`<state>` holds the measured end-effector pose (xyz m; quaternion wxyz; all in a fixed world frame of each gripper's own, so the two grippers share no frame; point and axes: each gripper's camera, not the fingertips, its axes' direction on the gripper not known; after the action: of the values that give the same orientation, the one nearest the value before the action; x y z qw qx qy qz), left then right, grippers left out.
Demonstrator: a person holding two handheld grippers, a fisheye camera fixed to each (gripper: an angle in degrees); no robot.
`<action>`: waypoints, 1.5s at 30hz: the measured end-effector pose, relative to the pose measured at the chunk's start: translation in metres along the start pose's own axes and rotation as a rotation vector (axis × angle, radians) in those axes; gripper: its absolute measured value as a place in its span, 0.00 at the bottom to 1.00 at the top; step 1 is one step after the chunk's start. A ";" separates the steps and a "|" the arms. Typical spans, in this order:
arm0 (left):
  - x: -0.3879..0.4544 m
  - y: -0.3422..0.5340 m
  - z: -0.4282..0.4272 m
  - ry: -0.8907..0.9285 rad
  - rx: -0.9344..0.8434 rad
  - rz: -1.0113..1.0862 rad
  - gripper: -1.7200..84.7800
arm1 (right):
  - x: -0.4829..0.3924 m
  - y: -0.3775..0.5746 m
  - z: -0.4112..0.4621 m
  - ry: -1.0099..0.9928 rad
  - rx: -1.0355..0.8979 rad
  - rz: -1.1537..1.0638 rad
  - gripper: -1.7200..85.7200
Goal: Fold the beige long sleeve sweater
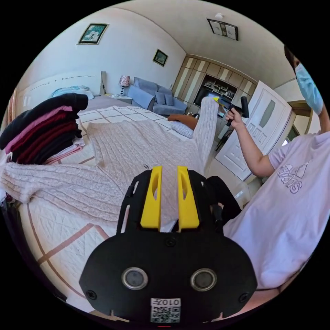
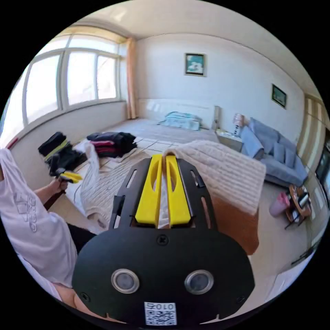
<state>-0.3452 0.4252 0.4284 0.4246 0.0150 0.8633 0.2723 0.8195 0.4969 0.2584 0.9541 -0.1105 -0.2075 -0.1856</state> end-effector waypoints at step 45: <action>-0.090 -0.163 -0.128 0.197 0.116 -0.247 0.02 | -0.098 0.246 0.136 0.091 -0.415 0.381 0.18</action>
<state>-0.3490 0.2053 0.4775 0.3668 -0.0936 0.9102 0.1680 0.7864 0.7894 0.3034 0.9371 -0.3320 -0.0974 -0.0461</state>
